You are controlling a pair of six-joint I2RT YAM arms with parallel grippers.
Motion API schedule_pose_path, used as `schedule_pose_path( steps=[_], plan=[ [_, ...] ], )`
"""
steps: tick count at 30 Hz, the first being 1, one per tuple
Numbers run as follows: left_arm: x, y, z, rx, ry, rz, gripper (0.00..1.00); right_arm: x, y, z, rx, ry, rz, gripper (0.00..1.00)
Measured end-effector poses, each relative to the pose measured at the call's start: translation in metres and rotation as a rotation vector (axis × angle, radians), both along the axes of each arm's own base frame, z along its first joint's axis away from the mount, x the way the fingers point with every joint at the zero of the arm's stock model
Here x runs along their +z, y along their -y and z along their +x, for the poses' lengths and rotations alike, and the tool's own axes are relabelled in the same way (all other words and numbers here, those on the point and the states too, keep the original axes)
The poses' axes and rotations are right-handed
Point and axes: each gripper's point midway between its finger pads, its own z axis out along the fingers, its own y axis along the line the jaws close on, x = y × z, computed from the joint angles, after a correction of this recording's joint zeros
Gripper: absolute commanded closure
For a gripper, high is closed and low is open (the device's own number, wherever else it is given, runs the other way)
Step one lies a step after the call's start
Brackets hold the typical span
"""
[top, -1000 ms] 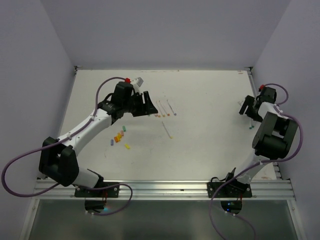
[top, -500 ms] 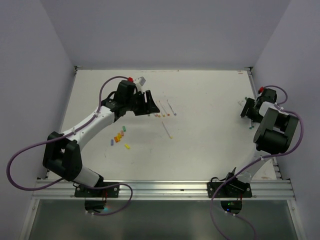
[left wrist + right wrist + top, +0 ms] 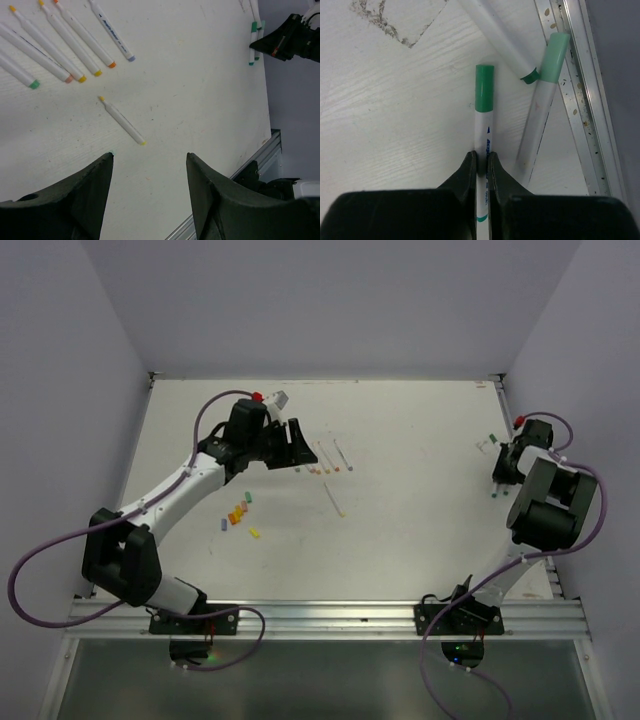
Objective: Open the pen caps
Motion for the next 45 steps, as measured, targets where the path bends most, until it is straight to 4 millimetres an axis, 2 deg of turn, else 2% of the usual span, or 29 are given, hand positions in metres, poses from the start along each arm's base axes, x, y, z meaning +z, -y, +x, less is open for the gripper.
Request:
schedule_pose_path(
  steps=[5, 8, 10, 12, 15, 16, 18, 19, 21, 22, 25, 28, 31, 39, 45],
  plan=[
    [0.013, -0.007, -0.010, 0.003, 0.031, -0.019, 0.37, 0.002, -0.012, -0.007, 0.019, -0.038, -0.026, 1.00],
    [0.015, -0.010, -0.016, 0.000, 0.031, -0.025, 0.39, 0.013, -0.030, -0.014, 0.042, -0.075, -0.041, 1.00],
    [0.016, -0.012, -0.017, 0.003, 0.016, -0.034, 0.40, 0.034, -0.048, -0.015, 0.056, -0.061, -0.056, 1.00],
    [0.016, -0.014, -0.018, 0.011, -0.008, -0.051, 0.41, 0.067, -0.072, -0.014, 0.083, -0.020, -0.074, 1.00],
    [0.020, -0.019, -0.016, 0.040, -0.066, -0.112, 0.42, 0.125, -0.130, -0.001, 0.184, 0.104, -0.057, 1.00],
    [0.022, -0.021, -0.015, 0.048, -0.086, -0.134, 0.44, 0.145, -0.160, 0.003, 0.243, 0.154, -0.021, 1.00],
    [0.023, -0.021, -0.013, 0.059, -0.120, -0.171, 0.44, 0.171, -0.216, 0.005, 0.359, 0.217, 0.076, 1.00],
    [0.023, -0.021, -0.013, 0.059, -0.133, -0.185, 0.44, 0.177, -0.244, 0.001, 0.420, 0.223, 0.128, 1.00],
    [0.024, -0.017, -0.013, 0.052, -0.148, -0.206, 0.44, 0.176, -0.294, -0.015, 0.527, 0.192, 0.213, 1.00],
    [0.025, -0.016, -0.013, 0.049, -0.149, -0.212, 0.44, 0.173, -0.311, -0.025, 0.568, 0.169, 0.246, 1.00],
    [0.029, -0.016, -0.011, 0.042, -0.141, -0.220, 0.45, 0.168, -0.378, -0.065, 0.732, 0.090, 0.367, 1.00],
    [0.039, -0.016, -0.006, 0.042, -0.113, -0.228, 0.45, 0.169, -0.417, -0.096, 0.833, 0.044, 0.458, 1.00],
    [0.046, -0.015, -0.002, 0.048, -0.093, -0.243, 0.46, 0.171, -0.438, -0.110, 0.863, 0.024, 0.541, 1.00],
    [0.039, -0.012, -0.001, 0.075, -0.135, -0.286, 0.46, 0.161, -0.481, -0.121, 0.907, -0.022, 0.626, 1.00],
    [0.037, -0.012, 0.000, 0.085, -0.147, -0.287, 0.46, 0.164, -0.494, -0.115, 0.906, -0.006, 0.660, 1.00]
  ],
)
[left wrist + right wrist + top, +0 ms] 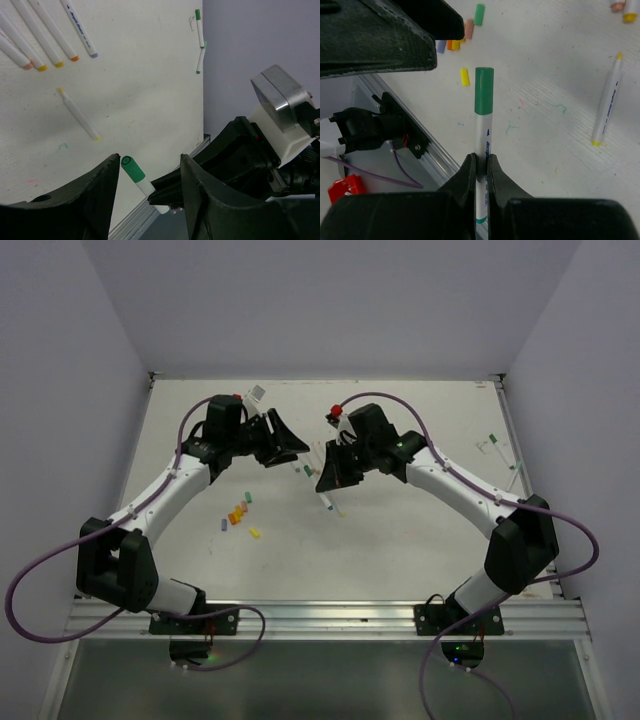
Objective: Open the pen caps
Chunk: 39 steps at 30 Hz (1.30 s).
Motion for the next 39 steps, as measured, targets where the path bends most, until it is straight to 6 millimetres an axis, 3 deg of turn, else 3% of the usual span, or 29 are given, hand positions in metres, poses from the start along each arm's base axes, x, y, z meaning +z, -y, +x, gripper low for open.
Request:
schedule_pose_path(
  steps=[10, 22, 28, 37, 39],
  plan=[
    [-0.014, 0.004, 0.000, 0.005, -0.053, 0.009, 0.47, 0.016, -0.010, 0.010, -0.015, 0.035, 0.054, 1.00],
    [-0.017, 0.011, -0.006, -0.007, -0.072, 0.011, 0.52, 0.025, -0.018, 0.015, -0.010, 0.056, 0.103, 1.00],
    [-0.026, 0.013, -0.013, -0.009, -0.105, 0.010, 0.62, 0.023, -0.020, 0.017, -0.009, 0.059, 0.107, 1.00],
    [-0.027, 0.014, -0.014, -0.011, -0.107, 0.011, 0.62, 0.012, -0.019, 0.014, -0.012, 0.039, 0.099, 1.00],
    [-0.028, 0.015, -0.014, -0.012, -0.111, 0.013, 0.66, 0.010, -0.018, 0.013, -0.012, 0.034, 0.099, 1.00]
  ],
)
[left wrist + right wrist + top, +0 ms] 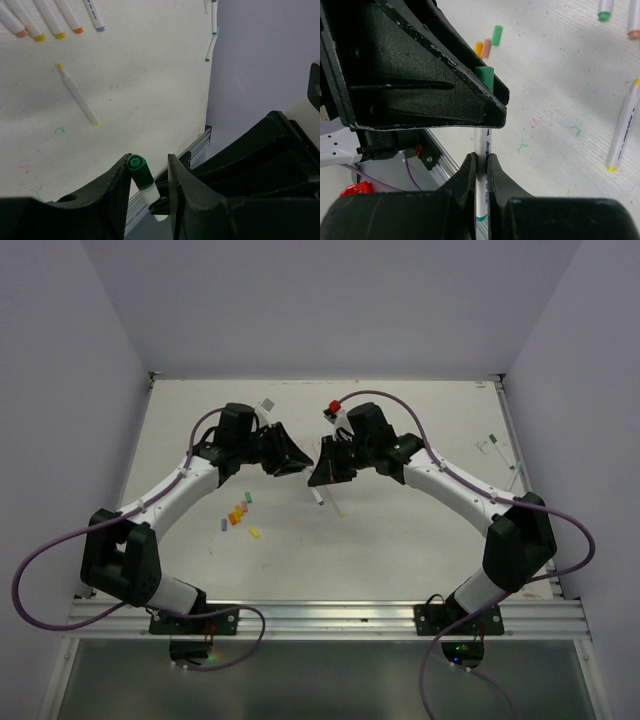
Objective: Open the pen caps
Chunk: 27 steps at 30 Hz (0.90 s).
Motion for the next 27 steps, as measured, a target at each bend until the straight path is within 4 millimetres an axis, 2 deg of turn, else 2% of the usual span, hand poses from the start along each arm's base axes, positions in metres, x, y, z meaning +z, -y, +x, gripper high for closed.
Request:
schedule_pose_path(
  steps=[4, 6, 7, 9, 11, 12, 13, 17, 21, 27],
  plan=[
    [-0.0041, 0.0003, 0.0002, -0.001, -0.012, 0.005, 0.76, -0.0020, 0.0005, -0.0008, -0.001, -0.002, 0.002, 1.00],
    [-0.0057, 0.0005, 0.0005, 0.001, -0.019, 0.006, 0.90, -0.0023, 0.0008, -0.0008, -0.004, -0.005, 0.002, 1.00],
    [-0.0043, 0.0015, 0.0006, -0.001, -0.019, -0.002, 1.00, -0.0026, 0.0008, -0.0009, -0.005, -0.007, 0.002, 1.00],
    [-0.0025, 0.0026, 0.0006, -0.006, -0.014, -0.007, 1.00, -0.0028, 0.0008, -0.0010, -0.005, -0.007, 0.002, 0.99],
    [-0.0021, 0.0027, 0.0009, -0.005, -0.013, -0.007, 1.00, -0.0026, 0.0006, -0.0010, -0.005, -0.007, 0.003, 0.83],
    [-0.0020, 0.0027, 0.0008, -0.006, -0.014, -0.007, 1.00, -0.0026, 0.0007, -0.0011, -0.007, -0.010, 0.003, 0.68],
    [-0.0019, 0.0029, 0.0006, -0.007, -0.014, -0.008, 1.00, -0.0026, 0.0007, -0.0010, -0.006, -0.008, 0.003, 0.66],
    [-0.0024, 0.0028, 0.0001, -0.009, -0.016, -0.007, 1.00, -0.0018, 0.0004, -0.0006, -0.003, -0.003, 0.003, 0.66],
    [-0.0016, 0.0033, -0.0003, -0.011, -0.016, -0.011, 1.00, -0.0025, -0.0016, 0.0007, -0.003, -0.006, 0.009, 0.82],
    [-0.0024, 0.0030, -0.0007, -0.010, -0.022, -0.010, 1.00, -0.0053, -0.0044, 0.0014, 0.002, -0.020, 0.017, 0.77]
  ],
)
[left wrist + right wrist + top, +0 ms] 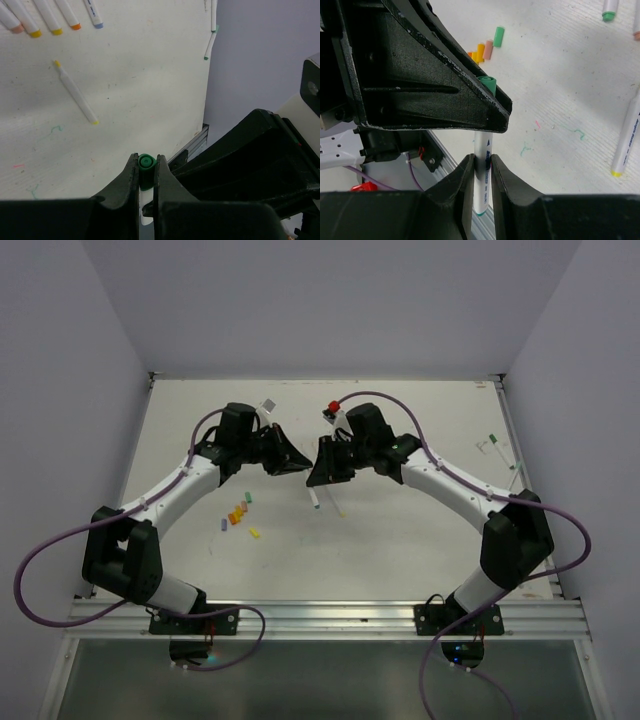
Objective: Open the pen caps
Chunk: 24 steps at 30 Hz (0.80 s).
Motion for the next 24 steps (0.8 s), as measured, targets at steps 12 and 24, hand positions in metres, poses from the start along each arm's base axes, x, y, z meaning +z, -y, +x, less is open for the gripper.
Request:
schedule_pose_path(
  steps=[12, 24],
  plan=[
    [0.002, 0.001, 0.000, 0.017, -0.023, -0.015, 1.00, -0.009, -0.009, 0.001, 0.013, -0.028, 0.012, 1.00],
    [-0.018, -0.053, 0.053, 0.257, -0.153, 0.227, 1.00, -0.040, 0.000, -0.047, 0.088, 0.068, -0.261, 1.00]
  ],
)
